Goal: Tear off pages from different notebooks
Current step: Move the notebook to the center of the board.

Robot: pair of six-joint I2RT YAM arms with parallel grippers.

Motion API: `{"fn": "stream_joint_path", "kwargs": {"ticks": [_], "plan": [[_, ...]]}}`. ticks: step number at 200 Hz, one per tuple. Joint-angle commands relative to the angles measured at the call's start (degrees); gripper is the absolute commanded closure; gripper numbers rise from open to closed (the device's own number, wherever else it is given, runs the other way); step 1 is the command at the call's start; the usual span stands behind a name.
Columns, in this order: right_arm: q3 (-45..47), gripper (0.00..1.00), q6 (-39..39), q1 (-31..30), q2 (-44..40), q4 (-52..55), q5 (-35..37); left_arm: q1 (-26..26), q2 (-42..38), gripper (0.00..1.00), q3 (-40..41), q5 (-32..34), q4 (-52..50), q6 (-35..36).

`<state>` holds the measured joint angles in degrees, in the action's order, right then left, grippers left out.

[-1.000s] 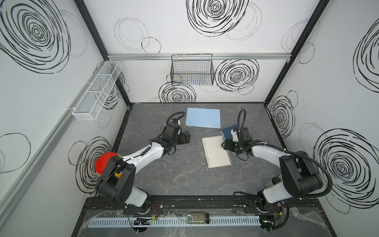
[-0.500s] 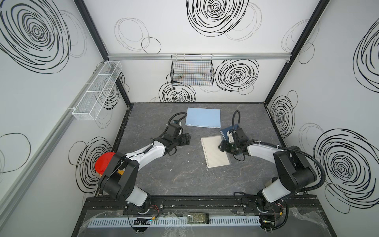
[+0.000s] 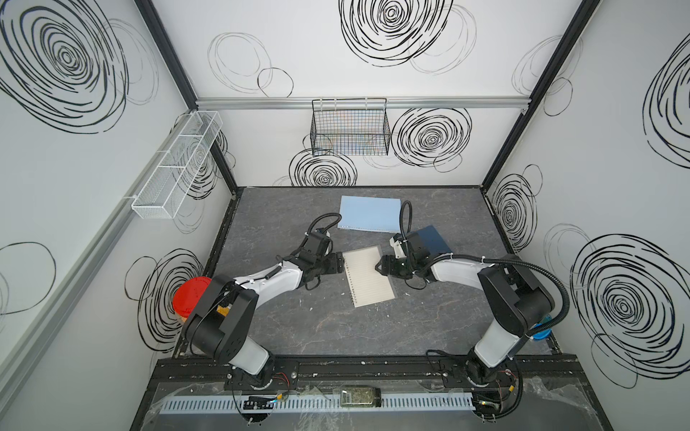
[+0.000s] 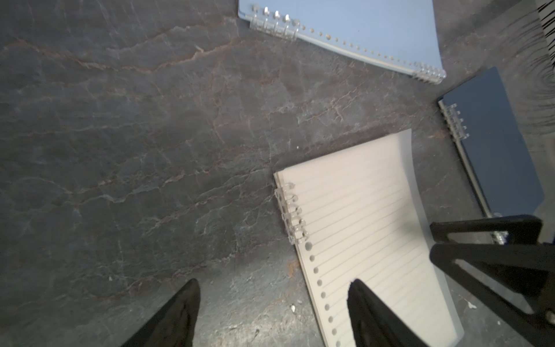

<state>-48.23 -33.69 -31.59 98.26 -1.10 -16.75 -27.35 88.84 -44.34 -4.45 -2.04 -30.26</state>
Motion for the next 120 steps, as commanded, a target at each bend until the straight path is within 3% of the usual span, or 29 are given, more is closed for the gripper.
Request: {"fn": "stream_joint_path", "kwargs": {"ticks": [1, 40, 120], "plan": [[-1.5, 0.32, -0.7, 0.3, 0.5, 0.4, 0.8, -2.5, 1.7, 0.21, 1.0, -2.2, 2.0, -1.0], [-0.4, 0.32, -0.2, 0.9, -0.1, 1.0, 0.5, -4.5, 5.9, 0.27, 0.9, -5.5, 5.3, -2.9], [0.3, 0.34, -0.1, 1.6, -1.5, -2.3, -5.8, -5.2, 9.4, 0.30, 1.0, -8.5, 9.6, -5.2]]}}
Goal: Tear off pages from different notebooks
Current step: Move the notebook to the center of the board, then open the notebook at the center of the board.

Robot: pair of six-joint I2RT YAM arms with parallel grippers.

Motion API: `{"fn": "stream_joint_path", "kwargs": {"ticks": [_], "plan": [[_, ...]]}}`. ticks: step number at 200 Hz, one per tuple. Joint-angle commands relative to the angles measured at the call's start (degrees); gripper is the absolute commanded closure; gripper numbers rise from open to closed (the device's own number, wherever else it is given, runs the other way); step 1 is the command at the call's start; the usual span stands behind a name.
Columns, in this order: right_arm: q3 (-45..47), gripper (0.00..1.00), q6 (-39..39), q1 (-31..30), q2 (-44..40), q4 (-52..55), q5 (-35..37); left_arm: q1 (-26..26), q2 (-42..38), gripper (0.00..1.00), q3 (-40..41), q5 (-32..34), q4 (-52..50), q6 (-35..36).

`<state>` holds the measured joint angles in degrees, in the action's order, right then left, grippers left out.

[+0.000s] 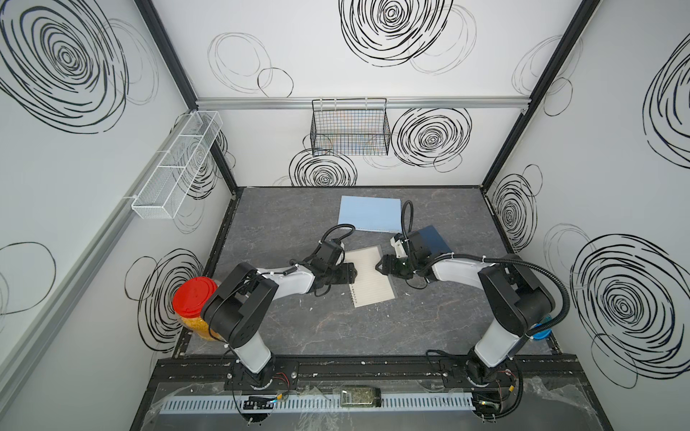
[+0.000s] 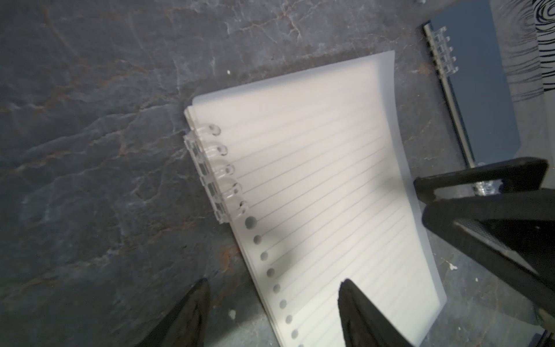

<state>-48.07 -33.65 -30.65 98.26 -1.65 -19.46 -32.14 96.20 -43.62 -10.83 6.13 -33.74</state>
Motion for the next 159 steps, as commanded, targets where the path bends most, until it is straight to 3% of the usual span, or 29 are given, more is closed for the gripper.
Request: {"fn": "stream_joint_path", "kwargs": {"ticks": [1, 79, 125, 159], "plan": [[0.3, 0.34, -0.1, 0.7, -1.5, -1.9, -3.2, -0.4, 2.1, 0.30, 0.3, -2.2, 1.5, -1.7], [0.6, 0.39, -1.8, 1.4, -6.5, -4.6, -8.4, -0.5, 2.8, 0.31, 0.3, -3.7, 3.3, -2.9], [2.6, 0.43, -5.3, 0.0, -8.3, -10.5, -12.6, 0.5, 2.4, 0.33, 2.6, -7.5, 11.8, -6.5], [1.7, 0.43, -6.1, -1.5, -9.4, -9.8, -11.9, 3.1, 0.0, 0.34, 1.3, -5.7, 7.5, -6.4]]}}
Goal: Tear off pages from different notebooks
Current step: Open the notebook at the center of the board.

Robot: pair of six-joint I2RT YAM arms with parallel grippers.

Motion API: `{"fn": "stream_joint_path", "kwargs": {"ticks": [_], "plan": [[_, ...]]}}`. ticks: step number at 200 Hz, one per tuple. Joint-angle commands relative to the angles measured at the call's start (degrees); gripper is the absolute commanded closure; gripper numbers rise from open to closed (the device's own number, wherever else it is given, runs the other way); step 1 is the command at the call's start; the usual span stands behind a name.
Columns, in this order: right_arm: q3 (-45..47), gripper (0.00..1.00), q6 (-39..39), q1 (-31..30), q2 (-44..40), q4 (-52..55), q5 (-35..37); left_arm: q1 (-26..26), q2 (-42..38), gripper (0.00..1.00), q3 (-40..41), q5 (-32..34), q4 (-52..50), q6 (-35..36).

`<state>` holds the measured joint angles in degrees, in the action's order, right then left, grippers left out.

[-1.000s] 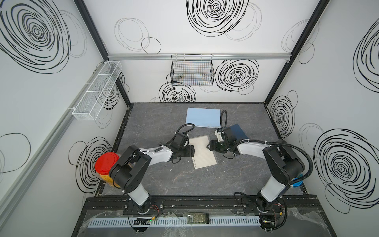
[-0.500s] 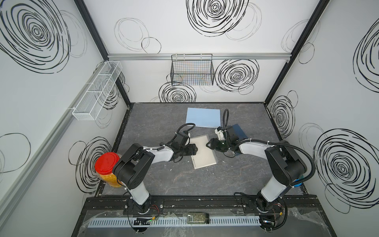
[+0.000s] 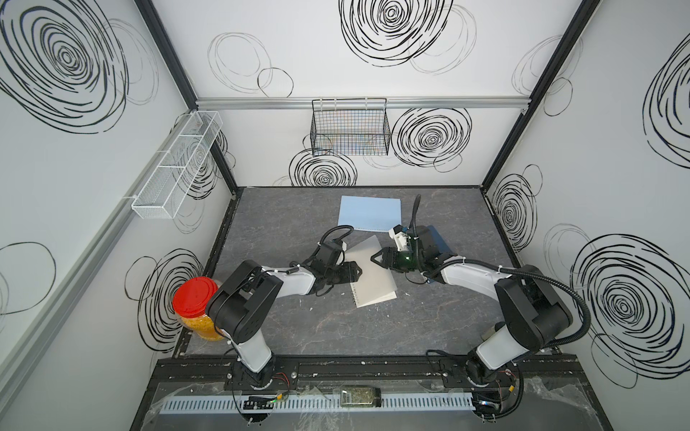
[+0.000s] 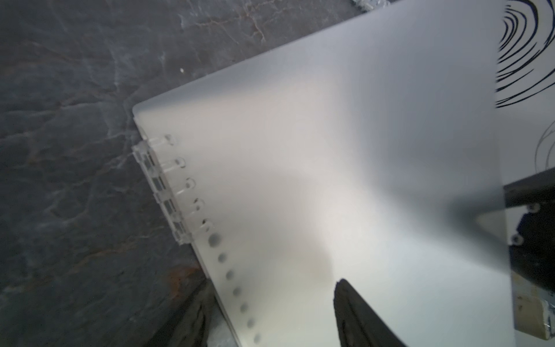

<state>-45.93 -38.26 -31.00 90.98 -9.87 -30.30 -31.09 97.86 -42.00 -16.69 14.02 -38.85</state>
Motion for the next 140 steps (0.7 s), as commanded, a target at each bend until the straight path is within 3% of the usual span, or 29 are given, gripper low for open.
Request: {"fn": "stream_joint_path", "kwargs": {"ticks": [1, 28, 56, 111, 140], "plan": [[-0.6, 0.43, -1.5, -1.2, -2.1, -1.5, -1.0, 2.1, -1.8, 0.34, -0.4, 0.2, -0.5, -1.3], [-3.0, 0.43, -1.5, -3.2, -1.6, 0.2, -1.0, 4.1, -7.0, 0.29, -1.4, 2.9, -6.3, -0.4], [-6.2, 0.42, -1.5, -6.1, -0.6, 3.1, 0.8, 8.1, -13.1, 0.27, -1.9, 0.1, -9.8, -2.0], [-12.2, 0.39, -3.4, -15.2, 3.4, 3.2, 3.6, 11.4, -27.7, 0.23, -6.1, 15.9, -28.1, -1.8], [-15.6, 0.35, -3.4, -20.6, 6.3, 3.1, 6.1, 12.8, -33.5, 0.21, -5.4, 17.1, -31.1, -0.9]]}}
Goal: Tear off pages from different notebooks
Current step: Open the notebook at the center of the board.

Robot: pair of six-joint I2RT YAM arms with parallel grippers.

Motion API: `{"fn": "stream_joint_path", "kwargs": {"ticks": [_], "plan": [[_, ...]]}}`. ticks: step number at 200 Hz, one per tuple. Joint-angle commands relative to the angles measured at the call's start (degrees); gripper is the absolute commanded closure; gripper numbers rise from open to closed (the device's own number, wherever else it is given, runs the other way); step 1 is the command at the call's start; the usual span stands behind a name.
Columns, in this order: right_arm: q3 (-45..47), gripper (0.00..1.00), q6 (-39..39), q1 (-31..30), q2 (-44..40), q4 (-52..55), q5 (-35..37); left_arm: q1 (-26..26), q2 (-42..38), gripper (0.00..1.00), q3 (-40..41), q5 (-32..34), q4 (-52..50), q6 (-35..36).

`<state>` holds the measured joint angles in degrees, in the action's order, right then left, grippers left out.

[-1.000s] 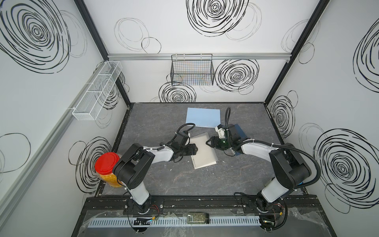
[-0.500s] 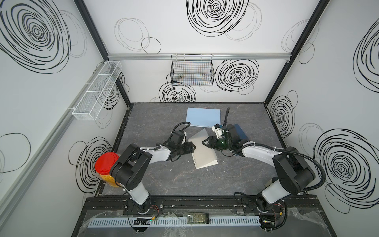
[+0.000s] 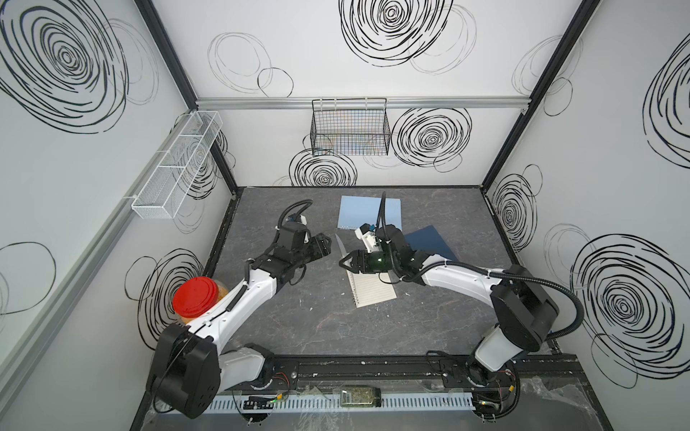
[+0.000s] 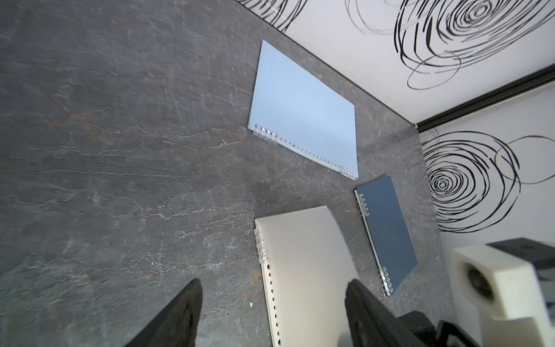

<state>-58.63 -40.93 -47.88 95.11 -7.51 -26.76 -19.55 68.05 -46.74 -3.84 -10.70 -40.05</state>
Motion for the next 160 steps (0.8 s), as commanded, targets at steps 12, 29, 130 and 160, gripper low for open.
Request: {"fn": "stream_joint_path", "kwargs": {"ticks": [12, 29, 130, 160], "plan": [[-3.7, 0.33, -1.2, -5.3, 2.8, 0.4, 4.0, 1.6, -5.5, 0.21, -1.3, 4.4, -8.6, 1.5], [-2.9, 0.30, -2.4, -7.0, 2.3, -2.5, 5.8, 1.6, -7.7, 0.20, -1.6, 3.8, -10.5, 3.1], [6.9, 0.25, -8.7, -9.7, -16.1, 14.7, 28.3, 0.6, -5.1, 0.19, -3.1, -0.1, -12.1, 8.8], [11.4, 0.25, -11.9, -10.3, -23.9, 19.9, 34.9, -1.9, -1.6, 0.20, -5.2, -1.0, -11.9, 10.3]]}}
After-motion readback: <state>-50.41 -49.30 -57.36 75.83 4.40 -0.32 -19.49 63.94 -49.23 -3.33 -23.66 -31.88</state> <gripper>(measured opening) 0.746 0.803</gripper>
